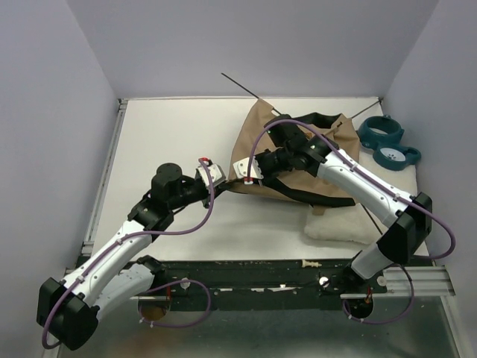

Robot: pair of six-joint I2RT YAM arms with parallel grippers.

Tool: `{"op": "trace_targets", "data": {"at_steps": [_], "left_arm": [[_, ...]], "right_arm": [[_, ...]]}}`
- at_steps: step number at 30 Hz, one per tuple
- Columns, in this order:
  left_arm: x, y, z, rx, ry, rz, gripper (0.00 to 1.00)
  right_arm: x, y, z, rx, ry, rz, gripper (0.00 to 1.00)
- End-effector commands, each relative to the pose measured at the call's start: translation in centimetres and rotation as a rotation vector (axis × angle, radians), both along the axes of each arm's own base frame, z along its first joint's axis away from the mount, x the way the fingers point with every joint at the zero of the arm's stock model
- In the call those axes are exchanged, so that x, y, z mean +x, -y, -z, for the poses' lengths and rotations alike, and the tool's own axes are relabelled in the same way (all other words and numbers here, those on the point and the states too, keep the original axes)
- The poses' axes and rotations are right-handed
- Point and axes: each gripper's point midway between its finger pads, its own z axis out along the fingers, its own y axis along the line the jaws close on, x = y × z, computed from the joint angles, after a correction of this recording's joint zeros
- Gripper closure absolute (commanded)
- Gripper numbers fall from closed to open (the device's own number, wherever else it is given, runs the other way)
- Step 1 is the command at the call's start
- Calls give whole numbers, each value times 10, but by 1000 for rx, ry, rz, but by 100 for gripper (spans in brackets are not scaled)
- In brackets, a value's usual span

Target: Set up the pet tent

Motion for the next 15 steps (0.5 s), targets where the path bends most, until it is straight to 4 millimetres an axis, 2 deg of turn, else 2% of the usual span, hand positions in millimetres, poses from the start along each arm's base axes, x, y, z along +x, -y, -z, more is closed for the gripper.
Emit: {"op": "trace_targets", "data": {"at_steps": [1,4,12,15], "left_arm": [[1,5,-24,-38,52,24,100],[-2,5,-21,-29,52,38,100],[-6,-1,-10,7,79,40,100],[-6,-2,-9,9,81,36,100]], "right_arm": [[7,3,9,-42,-3,54,99],[6,0,6,-35,-25,61,99],[5,1,-17,7,1,67,99],[6,6,-12,-11,7,72,99]]}}
